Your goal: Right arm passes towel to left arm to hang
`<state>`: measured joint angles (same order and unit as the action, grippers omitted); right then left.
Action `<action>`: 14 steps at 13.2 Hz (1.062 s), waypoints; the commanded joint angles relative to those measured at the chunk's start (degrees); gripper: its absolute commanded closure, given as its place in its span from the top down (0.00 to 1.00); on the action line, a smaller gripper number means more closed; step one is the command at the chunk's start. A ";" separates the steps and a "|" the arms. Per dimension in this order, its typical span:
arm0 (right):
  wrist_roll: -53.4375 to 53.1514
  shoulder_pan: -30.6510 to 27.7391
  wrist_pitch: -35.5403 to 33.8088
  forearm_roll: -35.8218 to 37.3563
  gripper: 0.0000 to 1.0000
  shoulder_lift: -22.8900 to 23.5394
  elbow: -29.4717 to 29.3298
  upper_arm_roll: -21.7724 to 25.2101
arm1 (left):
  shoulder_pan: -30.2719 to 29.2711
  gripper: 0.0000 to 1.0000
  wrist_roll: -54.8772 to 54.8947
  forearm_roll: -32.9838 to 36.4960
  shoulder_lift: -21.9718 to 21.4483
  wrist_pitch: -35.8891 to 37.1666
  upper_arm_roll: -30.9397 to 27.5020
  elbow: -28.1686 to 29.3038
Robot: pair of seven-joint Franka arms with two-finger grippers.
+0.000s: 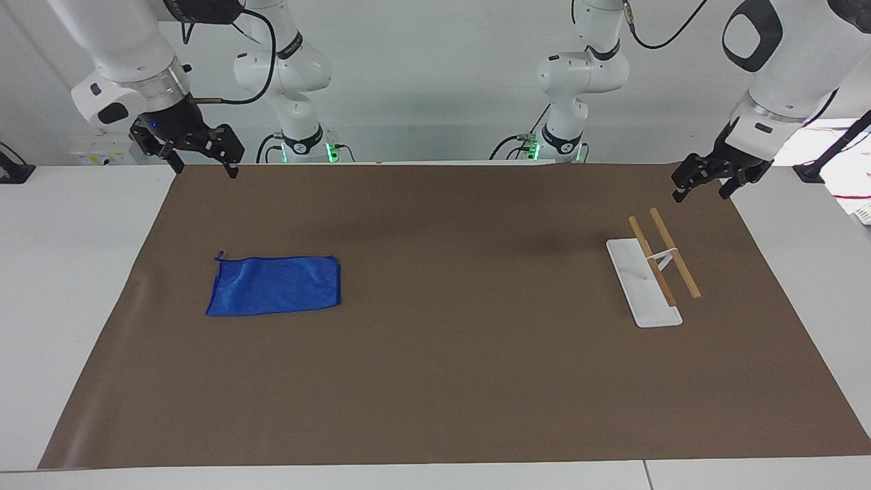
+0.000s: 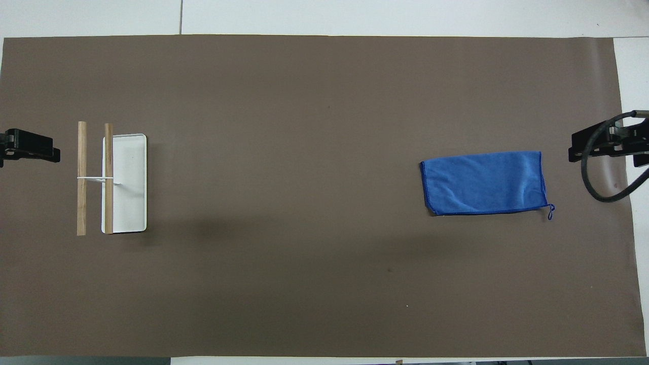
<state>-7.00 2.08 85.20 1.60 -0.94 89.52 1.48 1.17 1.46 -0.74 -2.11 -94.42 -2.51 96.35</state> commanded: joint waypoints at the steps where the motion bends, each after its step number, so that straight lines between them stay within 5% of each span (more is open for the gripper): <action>1: 4.52 -0.76 8.73 -0.46 1.00 -5.47 10.92 0.02 | -0.12 1.00 -0.84 1.18 -1.05 0.38 0.23 0.77; 5: 7.42 -1.20 27.52 -0.46 1.00 -9.43 27.77 0.28 | -0.12 1.00 -0.84 1.18 -1.05 0.38 0.23 0.77; 14: 16.05 -3.83 59.01 -0.81 1.00 5.75 41.26 0.28 | -0.12 1.00 -0.84 1.18 -1.05 0.38 0.23 0.77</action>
<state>7.42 -1.16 140.38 1.53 2.79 129.60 2.13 1.17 1.46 -0.74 -2.11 -94.42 -2.51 96.35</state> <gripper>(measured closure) 0.000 0.000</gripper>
